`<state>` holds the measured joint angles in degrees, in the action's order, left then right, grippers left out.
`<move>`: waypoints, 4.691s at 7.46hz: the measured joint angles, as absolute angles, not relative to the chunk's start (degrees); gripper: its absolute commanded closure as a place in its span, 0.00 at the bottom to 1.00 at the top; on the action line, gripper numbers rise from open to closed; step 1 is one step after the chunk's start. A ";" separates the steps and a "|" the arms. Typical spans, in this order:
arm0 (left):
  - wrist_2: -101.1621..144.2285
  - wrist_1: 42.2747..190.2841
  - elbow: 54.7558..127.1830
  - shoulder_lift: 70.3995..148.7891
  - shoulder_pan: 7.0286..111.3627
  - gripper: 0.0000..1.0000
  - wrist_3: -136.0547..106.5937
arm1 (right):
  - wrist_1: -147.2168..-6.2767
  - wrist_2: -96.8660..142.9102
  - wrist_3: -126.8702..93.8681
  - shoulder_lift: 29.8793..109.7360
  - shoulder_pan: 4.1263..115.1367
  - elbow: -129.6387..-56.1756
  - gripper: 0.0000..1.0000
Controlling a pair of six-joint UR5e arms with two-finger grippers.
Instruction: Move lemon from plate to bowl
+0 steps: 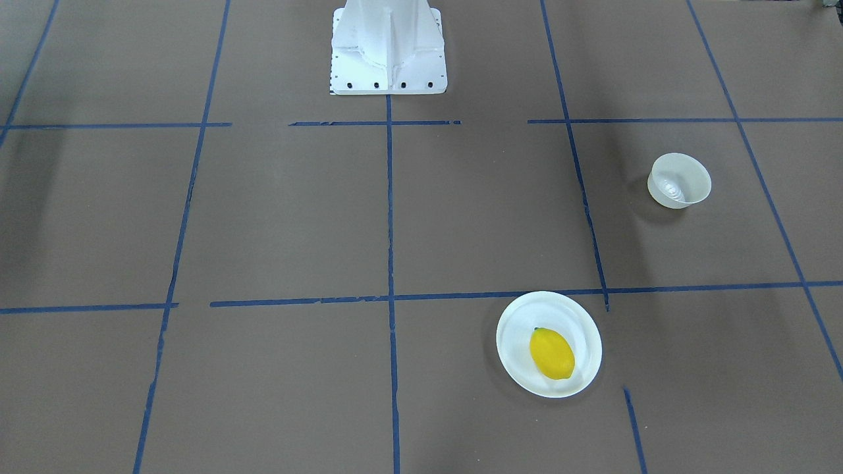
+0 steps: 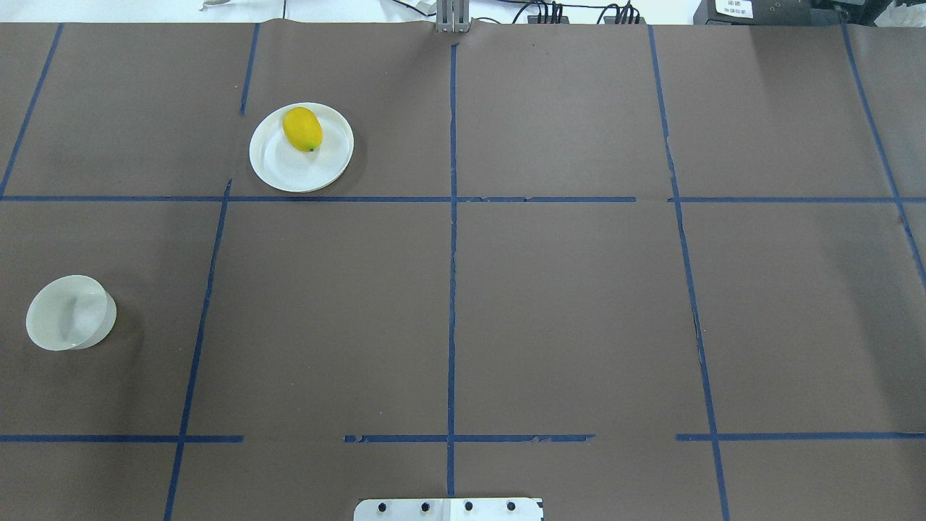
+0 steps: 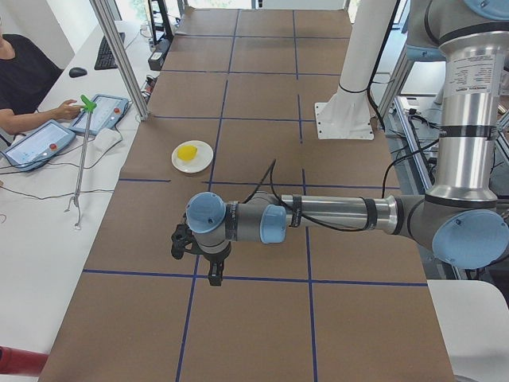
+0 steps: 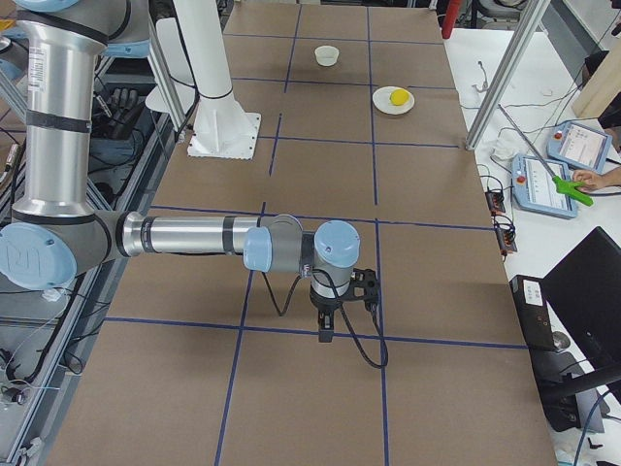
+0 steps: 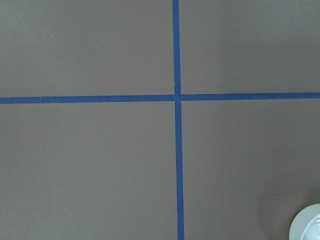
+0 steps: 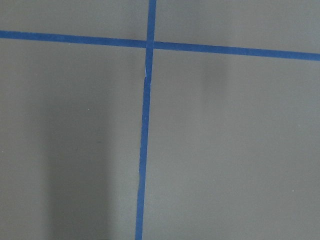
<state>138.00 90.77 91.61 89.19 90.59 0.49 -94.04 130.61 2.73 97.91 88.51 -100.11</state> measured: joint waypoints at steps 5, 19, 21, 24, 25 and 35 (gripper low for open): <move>138.57 90.88 92.33 92.34 90.48 0.00 -0.07 | -94.04 130.61 2.72 97.91 88.51 -100.11 0.00; 128.80 102.80 62.57 138.50 57.50 0.00 -47.43 | -94.04 130.69 2.72 97.91 88.51 -100.16 0.00; 128.23 105.84 57.17 141.33 55.70 0.00 -50.10 | -94.04 130.69 2.72 97.91 88.51 -100.15 0.00; 126.09 106.62 55.09 141.75 53.98 0.00 -51.15 | -94.04 130.69 2.73 97.91 88.51 -100.15 0.00; 125.89 107.20 54.29 141.76 53.55 0.00 -51.28 | -94.04 130.69 2.72 97.91 88.51 -100.15 0.00; 123.85 113.63 48.21 141.79 52.08 1.00 -54.50 | -94.04 130.69 2.72 97.91 88.51 -100.13 0.00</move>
<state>123.85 113.63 48.21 141.79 52.08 -54.50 -94.04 130.69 2.72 97.91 88.51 -100.13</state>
